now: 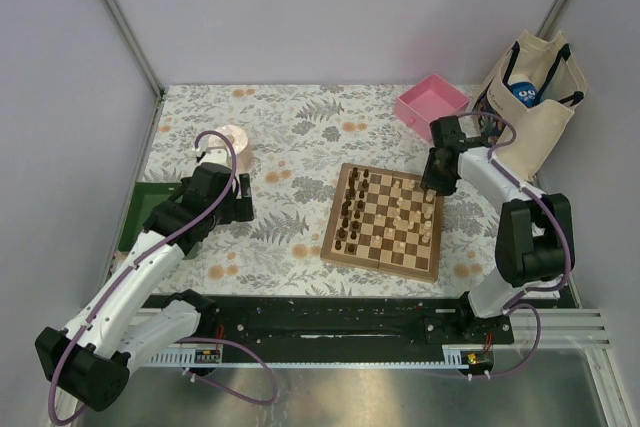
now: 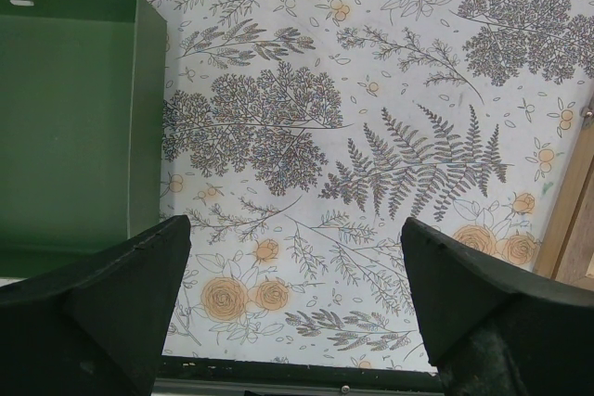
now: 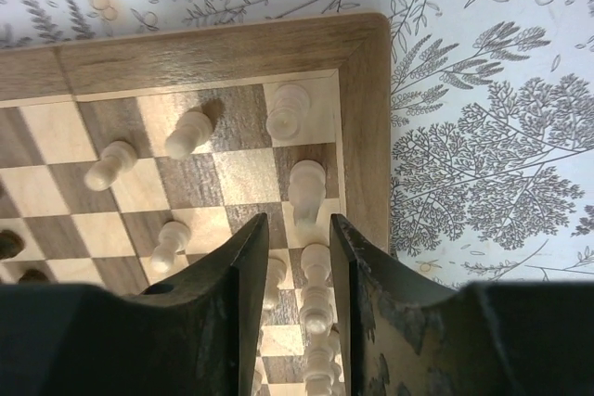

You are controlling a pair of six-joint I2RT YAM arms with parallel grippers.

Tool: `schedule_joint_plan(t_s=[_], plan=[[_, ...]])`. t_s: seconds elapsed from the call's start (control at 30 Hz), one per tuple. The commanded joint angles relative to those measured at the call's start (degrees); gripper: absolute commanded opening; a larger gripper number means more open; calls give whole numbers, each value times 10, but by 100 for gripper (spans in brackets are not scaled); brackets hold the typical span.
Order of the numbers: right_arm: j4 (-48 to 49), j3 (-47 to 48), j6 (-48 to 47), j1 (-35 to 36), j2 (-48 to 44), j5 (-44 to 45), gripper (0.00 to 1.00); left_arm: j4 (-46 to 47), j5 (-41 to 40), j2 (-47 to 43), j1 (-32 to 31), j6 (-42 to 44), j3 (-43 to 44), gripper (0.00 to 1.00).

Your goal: Set up the chess pieces on the board

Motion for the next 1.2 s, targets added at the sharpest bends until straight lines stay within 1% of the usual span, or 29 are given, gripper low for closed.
schedule_joint_plan(t_s=[0.0, 0.07, 0.2, 0.3, 0.4, 0.47, 0.63, 0.93, 1.1, 1.17], plan=[[-21, 44, -12, -3, -65, 18, 42, 21, 9, -3, 4, 6, 12, 99], [-25, 48, -14, -4, -86, 8, 43, 21, 9, -5, 5, 6, 11, 99], [-40, 50, -13, 3, -113, -40, 43, 21, 9, -8, 4, 6, 11, 99], [-48, 43, -17, 33, -126, -49, 45, 21, 8, -9, 5, 6, 10, 99], [-54, 32, -14, 86, -131, -38, 45, 21, 6, -11, 5, 5, 10, 99], [-52, 17, -10, 108, -131, -37, 45, 20, 6, -13, 5, 4, 9, 99], [-24, -25, 2, 123, -121, -73, 44, 21, 2, -20, 5, 2, 7, 99], [-16, -58, 11, 164, -112, -79, 44, 20, -5, -18, 5, 3, 5, 99], [-13, -63, 13, 166, -107, -76, 44, 20, -4, -16, 5, 2, 6, 99], [-10, -59, 15, 167, -103, -62, 44, 20, -3, -16, 5, 2, 6, 99]])
